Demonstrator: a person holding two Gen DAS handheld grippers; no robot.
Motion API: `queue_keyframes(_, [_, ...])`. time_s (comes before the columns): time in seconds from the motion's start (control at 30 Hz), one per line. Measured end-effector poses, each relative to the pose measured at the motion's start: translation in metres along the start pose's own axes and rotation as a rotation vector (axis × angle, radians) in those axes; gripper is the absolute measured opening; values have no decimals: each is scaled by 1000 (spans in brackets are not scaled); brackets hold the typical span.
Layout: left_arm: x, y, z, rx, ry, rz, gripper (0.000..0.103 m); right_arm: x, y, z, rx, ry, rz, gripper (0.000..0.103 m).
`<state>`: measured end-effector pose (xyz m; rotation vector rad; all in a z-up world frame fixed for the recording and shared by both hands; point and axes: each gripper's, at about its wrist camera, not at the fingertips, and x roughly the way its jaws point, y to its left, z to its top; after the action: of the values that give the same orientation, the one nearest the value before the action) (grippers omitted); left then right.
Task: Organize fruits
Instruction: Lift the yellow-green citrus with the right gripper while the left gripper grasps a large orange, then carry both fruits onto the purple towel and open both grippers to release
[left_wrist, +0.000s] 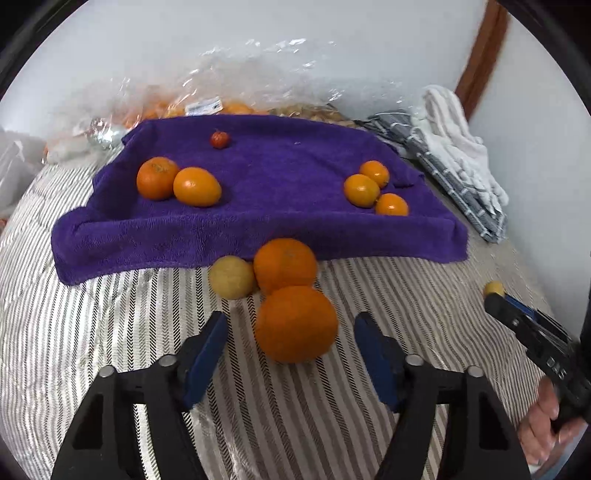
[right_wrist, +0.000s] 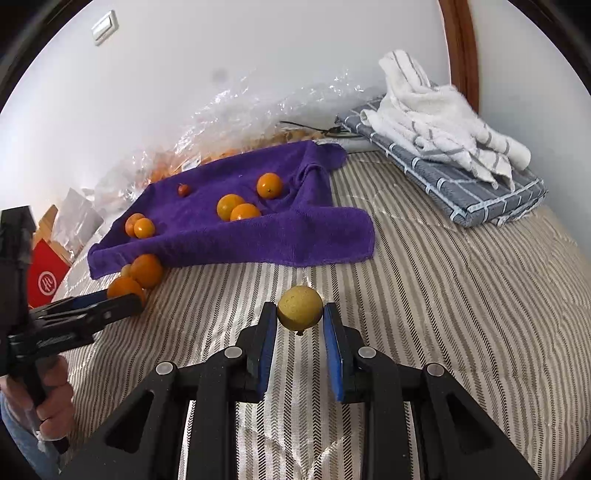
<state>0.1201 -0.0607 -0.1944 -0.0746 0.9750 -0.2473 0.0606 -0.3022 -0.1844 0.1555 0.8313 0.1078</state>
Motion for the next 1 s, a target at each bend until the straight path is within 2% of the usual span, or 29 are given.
queue_keyframes(0.07, [1, 0, 1, -4, -14, 16, 54, 1, 0, 0, 2, 4, 8, 26])
queue_keyframes(0.13, [1, 1, 2, -10, -7, -15, 41, 3, 0, 1, 2, 10, 16, 26])
queue_keyframes(0.17, [0, 1, 2, -12, -5, -32, 40, 3, 0, 1, -1, 13, 16, 26])
queue_keyframes(0.43, [-17, 10, 4, -29, -25, -87, 40, 7, 6, 1, -28, 19, -1, 26])
queue_keyframes(0.63, [-43, 26, 10, -52, -75, -100, 40, 8, 14, 5, -50, 22, -17, 26])
queue_keyframes(1.0, [-64, 71, 38, -124, -157, -52, 40, -6, 46, 41, -132, -32, -53, 26])
